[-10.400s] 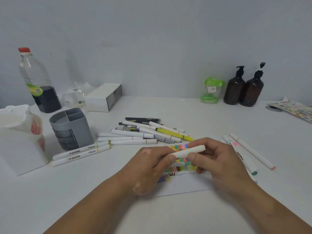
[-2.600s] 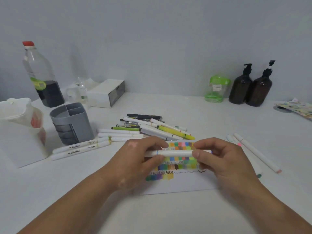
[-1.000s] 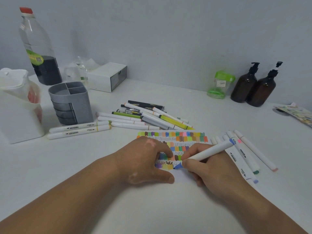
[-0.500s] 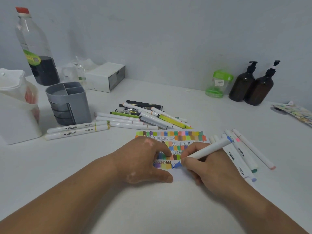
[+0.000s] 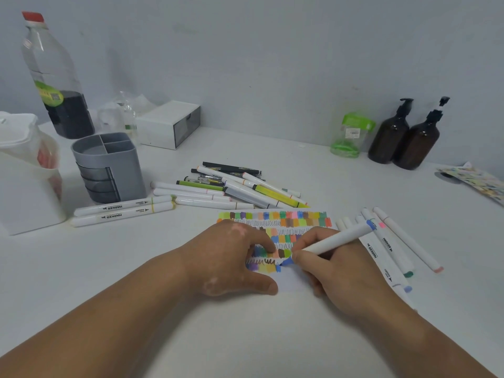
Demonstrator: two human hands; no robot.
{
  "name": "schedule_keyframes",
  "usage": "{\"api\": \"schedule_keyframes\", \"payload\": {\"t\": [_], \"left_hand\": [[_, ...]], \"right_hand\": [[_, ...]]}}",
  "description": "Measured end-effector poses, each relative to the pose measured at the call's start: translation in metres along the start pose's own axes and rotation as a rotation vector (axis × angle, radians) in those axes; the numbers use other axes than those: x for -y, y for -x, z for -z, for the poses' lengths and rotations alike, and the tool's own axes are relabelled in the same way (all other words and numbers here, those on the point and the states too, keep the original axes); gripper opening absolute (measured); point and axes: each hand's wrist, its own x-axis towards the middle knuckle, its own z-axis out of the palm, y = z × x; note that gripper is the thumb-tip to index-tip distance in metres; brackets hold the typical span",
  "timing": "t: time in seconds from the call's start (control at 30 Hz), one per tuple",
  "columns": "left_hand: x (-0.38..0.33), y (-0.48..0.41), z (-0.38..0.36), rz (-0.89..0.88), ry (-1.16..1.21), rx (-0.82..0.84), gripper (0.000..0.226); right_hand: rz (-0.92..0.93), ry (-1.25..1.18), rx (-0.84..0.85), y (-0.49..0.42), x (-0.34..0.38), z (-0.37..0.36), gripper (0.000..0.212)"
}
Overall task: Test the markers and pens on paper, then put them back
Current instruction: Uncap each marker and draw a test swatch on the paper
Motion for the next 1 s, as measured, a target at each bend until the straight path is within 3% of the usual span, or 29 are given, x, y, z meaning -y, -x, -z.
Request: {"api": "schedule_keyframes", "payload": {"t": [0.77, 0.83, 0.9, 1.0], "left_hand": [[0.001, -0.002, -0.001, 0.011, -0.012, 0.013, 0.066], [0.002, -0.002, -0.001, 0.008, -0.011, 0.008, 0.068], [0.001, -0.001, 0.001, 0.028, 0.044, -0.04, 0.07], [0.004, -0.002, 0.006, 0.085, 0.303, -0.215, 0.032]], "right_hand": [[0.055, 0.065, -0.023, -0.005, -0.01, 0.0, 0.013], [0.034, -0.041, -0.092, -0.007, -0.011, 0.001, 0.007], [-0.029, -0.332, -0.161, -0.009, -0.013, 0.005, 0.006], [-0.035, -0.582, -0.198, -0.012, -0.012, 0.012, 0.016]]}}
